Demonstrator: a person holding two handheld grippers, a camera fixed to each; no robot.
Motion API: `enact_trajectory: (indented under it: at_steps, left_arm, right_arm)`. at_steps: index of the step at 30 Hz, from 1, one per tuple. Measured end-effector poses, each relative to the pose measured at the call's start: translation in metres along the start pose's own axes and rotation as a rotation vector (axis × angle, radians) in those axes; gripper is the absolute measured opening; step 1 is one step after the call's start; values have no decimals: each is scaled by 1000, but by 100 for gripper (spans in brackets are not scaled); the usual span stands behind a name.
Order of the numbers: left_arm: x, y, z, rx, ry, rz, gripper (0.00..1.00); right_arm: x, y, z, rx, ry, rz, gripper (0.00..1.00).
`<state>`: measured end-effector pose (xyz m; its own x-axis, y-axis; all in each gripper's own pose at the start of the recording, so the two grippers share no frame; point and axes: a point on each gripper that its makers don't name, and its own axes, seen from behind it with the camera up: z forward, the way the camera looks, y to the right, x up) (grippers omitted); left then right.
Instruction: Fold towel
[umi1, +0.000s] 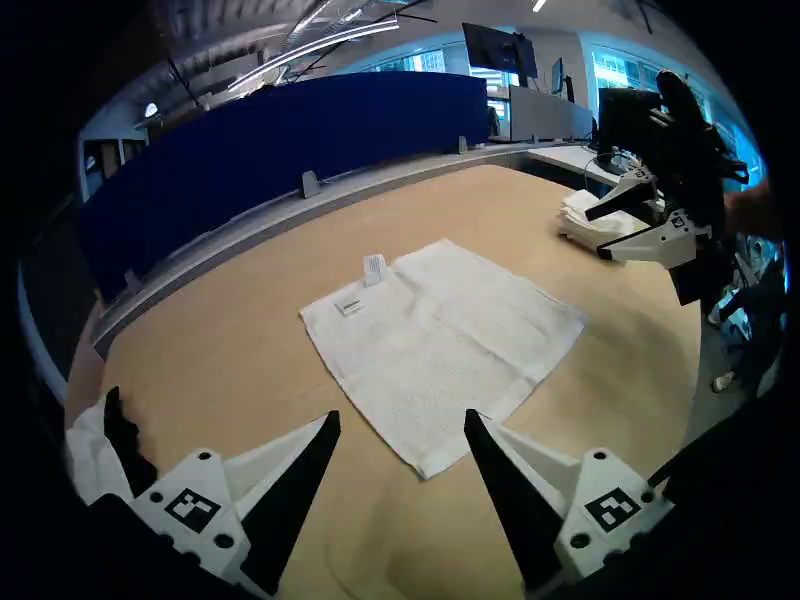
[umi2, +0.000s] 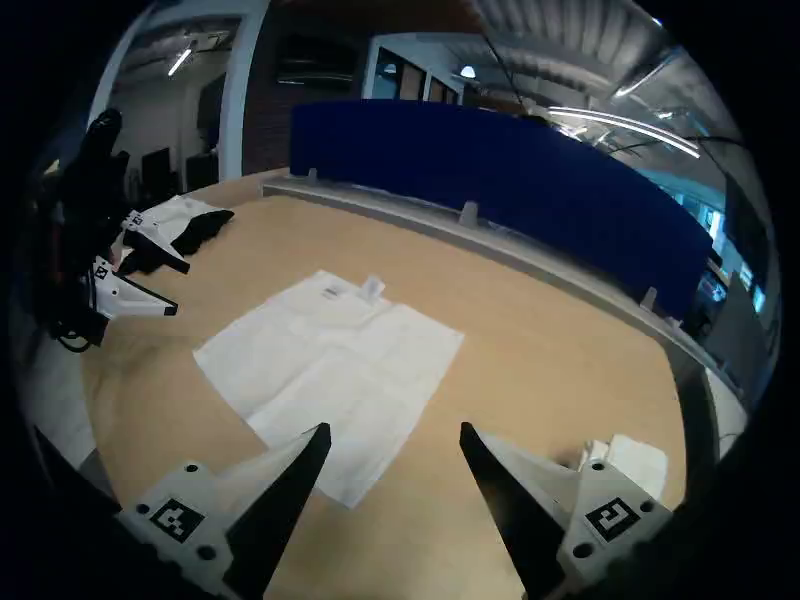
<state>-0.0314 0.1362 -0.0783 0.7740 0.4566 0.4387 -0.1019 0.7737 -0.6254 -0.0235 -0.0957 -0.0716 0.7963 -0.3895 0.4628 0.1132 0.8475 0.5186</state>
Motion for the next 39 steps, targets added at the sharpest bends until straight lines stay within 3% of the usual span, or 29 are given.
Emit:
enact_trajectory:
  at_steps: [8,17,31,39]
  left_arm:
    - [-30,13,23,-33,-66,24,92]
    - [-54,19,42,-53,-124,12,92]
    - [-72,24,49,-76,-180,4,92]
    - [-76,25,48,-92,-212,10,90]
  right_arm:
    - [-33,-12,15,32,-58,6,100]
    - [-61,-22,23,57,-111,3,100]
    - [-86,-28,29,79,-161,14,99]
    - [-96,-34,31,98,-188,13,88]
